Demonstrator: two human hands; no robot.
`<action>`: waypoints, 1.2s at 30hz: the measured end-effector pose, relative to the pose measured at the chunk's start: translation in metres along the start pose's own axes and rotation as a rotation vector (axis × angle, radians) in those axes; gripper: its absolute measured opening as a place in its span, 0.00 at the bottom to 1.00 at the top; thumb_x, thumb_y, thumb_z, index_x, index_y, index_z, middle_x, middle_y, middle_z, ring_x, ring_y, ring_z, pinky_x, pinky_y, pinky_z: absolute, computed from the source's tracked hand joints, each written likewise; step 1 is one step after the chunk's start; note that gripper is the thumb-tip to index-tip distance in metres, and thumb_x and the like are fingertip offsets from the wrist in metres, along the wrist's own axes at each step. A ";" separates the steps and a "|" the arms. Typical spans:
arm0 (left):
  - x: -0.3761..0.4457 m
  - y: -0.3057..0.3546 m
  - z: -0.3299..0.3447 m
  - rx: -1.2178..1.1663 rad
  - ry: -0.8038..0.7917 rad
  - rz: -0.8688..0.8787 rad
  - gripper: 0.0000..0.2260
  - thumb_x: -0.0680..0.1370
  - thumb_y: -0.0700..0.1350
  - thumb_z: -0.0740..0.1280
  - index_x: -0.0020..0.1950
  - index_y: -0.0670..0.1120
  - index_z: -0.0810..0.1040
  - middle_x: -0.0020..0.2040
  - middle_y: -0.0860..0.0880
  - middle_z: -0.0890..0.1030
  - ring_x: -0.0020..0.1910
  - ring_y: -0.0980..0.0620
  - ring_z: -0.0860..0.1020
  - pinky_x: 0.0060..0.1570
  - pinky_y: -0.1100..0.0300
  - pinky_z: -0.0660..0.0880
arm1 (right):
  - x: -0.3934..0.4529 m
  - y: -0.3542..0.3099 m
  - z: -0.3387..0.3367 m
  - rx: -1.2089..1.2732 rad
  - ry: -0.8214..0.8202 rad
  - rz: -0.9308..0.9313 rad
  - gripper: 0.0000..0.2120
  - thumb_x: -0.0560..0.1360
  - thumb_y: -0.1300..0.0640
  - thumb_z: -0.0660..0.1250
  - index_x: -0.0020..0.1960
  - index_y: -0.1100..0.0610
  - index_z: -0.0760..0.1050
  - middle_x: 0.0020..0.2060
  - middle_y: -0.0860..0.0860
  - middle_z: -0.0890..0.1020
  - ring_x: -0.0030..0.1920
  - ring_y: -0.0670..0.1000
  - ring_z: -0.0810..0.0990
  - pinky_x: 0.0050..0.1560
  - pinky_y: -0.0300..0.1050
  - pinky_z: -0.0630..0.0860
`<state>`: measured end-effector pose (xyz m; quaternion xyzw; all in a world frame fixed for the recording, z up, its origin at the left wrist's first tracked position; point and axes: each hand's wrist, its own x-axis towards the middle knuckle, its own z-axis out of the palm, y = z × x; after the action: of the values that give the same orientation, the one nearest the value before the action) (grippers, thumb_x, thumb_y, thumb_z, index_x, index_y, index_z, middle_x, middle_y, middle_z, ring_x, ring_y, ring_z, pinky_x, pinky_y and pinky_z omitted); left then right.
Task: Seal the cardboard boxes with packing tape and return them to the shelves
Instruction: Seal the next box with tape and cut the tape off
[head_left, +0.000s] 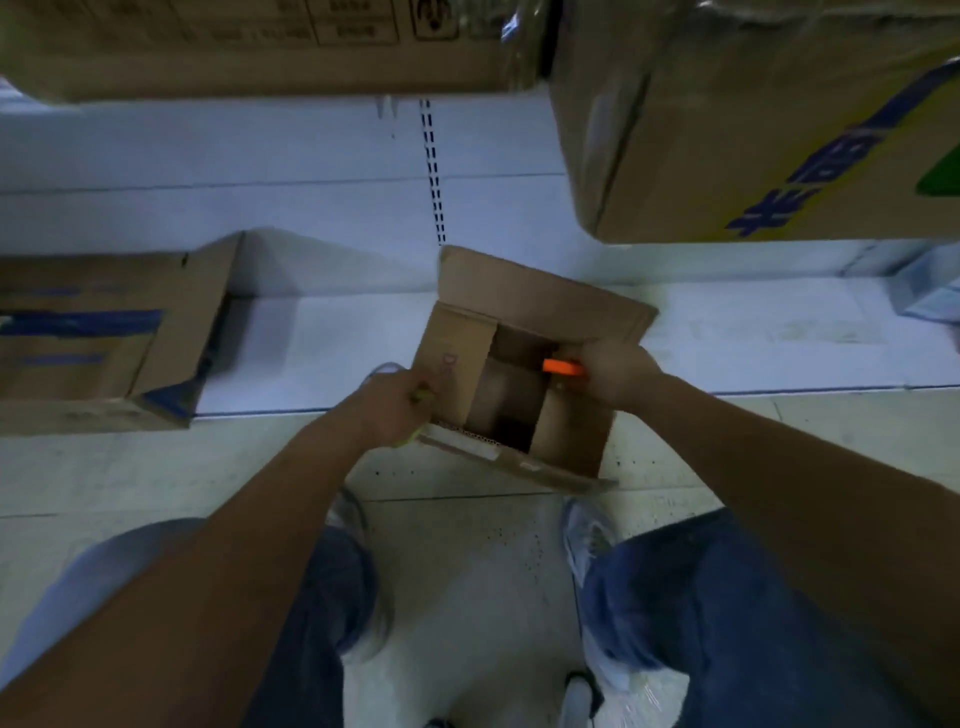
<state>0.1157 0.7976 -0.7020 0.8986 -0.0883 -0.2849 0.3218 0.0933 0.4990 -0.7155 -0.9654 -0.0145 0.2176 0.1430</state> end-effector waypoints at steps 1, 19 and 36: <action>0.002 0.001 -0.005 0.013 0.013 0.017 0.09 0.81 0.38 0.63 0.56 0.49 0.79 0.40 0.41 0.78 0.35 0.45 0.77 0.29 0.61 0.76 | 0.006 0.002 0.005 -0.037 -0.009 -0.051 0.21 0.79 0.48 0.67 0.71 0.51 0.72 0.68 0.54 0.75 0.66 0.56 0.73 0.67 0.48 0.68; 0.025 0.023 0.083 0.197 -0.039 0.282 0.21 0.83 0.37 0.58 0.76 0.49 0.68 0.57 0.41 0.79 0.47 0.50 0.76 0.48 0.60 0.70 | -0.007 0.005 0.022 0.549 0.187 0.440 0.15 0.77 0.48 0.69 0.39 0.57 0.70 0.35 0.54 0.78 0.39 0.55 0.80 0.43 0.48 0.79; -0.009 -0.009 0.030 -0.500 0.731 -0.178 0.25 0.83 0.41 0.59 0.79 0.54 0.60 0.74 0.42 0.63 0.62 0.53 0.72 0.57 0.61 0.72 | 0.094 -0.072 0.033 0.669 0.337 0.451 0.31 0.76 0.36 0.66 0.68 0.58 0.71 0.65 0.58 0.74 0.65 0.58 0.74 0.59 0.46 0.72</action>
<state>0.0912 0.7916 -0.7230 0.8390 0.1802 0.0120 0.5134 0.1669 0.5856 -0.7625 -0.8670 0.2916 0.0757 0.3970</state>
